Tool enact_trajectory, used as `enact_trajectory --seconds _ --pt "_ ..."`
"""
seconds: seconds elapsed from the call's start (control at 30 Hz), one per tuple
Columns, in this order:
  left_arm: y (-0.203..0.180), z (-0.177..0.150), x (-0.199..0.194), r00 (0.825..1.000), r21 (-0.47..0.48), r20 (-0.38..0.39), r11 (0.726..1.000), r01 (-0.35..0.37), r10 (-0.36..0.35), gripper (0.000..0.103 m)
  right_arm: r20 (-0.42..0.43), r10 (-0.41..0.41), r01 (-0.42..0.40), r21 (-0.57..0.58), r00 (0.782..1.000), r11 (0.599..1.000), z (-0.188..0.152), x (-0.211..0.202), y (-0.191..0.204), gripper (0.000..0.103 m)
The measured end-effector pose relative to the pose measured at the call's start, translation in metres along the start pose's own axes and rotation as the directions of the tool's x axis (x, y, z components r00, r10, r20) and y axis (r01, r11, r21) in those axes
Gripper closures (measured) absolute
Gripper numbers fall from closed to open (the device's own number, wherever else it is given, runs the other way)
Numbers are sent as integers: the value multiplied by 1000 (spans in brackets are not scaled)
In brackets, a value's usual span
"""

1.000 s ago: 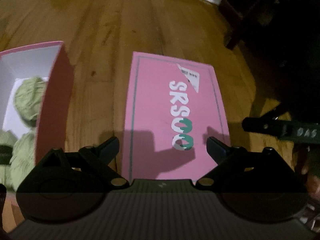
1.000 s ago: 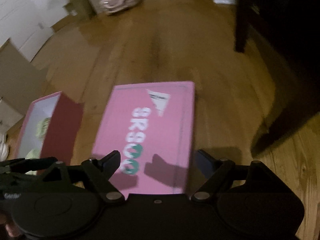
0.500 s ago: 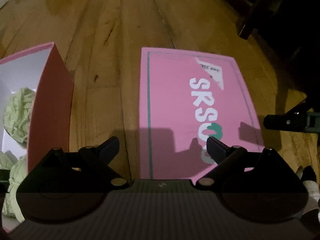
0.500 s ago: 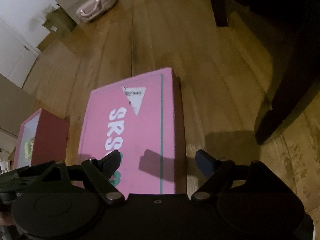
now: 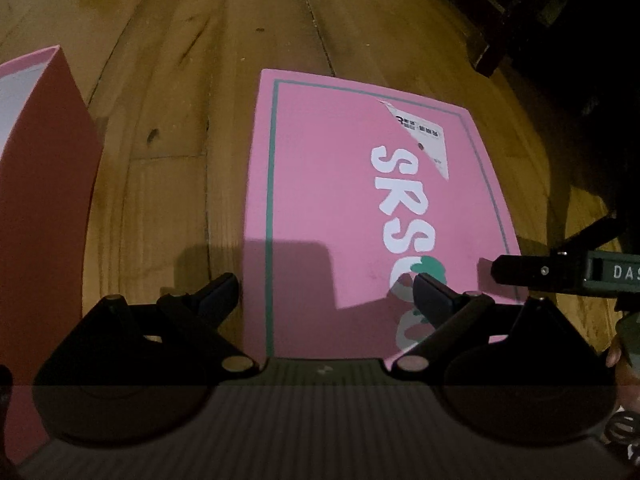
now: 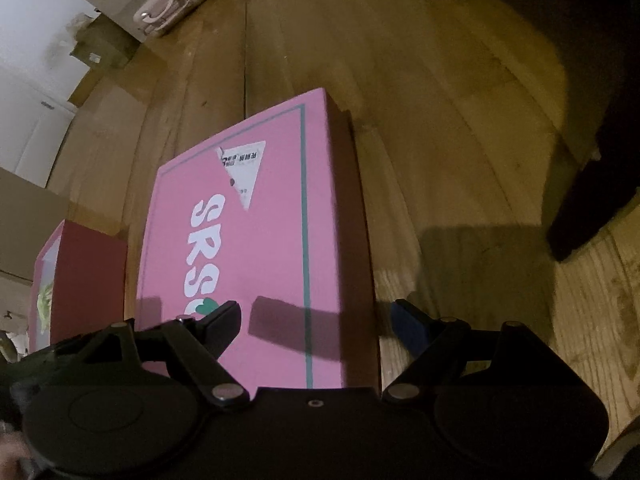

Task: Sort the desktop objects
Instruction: 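Close the left tool on one lid edge while the right tool grips the opposite edge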

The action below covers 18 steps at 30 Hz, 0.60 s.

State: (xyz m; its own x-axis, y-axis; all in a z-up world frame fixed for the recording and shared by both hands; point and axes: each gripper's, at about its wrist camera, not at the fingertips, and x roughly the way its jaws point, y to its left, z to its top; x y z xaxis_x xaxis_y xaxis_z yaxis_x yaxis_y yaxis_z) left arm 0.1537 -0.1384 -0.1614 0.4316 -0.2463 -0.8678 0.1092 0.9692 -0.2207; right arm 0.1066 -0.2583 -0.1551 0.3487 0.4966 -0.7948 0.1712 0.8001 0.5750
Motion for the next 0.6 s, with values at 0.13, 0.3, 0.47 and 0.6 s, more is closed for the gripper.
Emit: enact_trajectory --seconds 0.13,0.3,0.47,0.6 --pt "5 -3 8 1000 -3 1 1000 13 -13 4 -7 22 -22 4 1000 1000 0 8 -1 17" --pt "9 -2 15 999 -17 14 999 36 -35 0 -38 36 -37 -15 999 999 1 20 3 17" --pt "13 -2 20 998 -49 9 996 69 -69 0 -40 30 -31 -27 999 999 3 25 6 15" --pt "9 -3 21 998 -34 14 997 67 -67 0 -46 25 -27 -40 999 999 2 28 9 8"
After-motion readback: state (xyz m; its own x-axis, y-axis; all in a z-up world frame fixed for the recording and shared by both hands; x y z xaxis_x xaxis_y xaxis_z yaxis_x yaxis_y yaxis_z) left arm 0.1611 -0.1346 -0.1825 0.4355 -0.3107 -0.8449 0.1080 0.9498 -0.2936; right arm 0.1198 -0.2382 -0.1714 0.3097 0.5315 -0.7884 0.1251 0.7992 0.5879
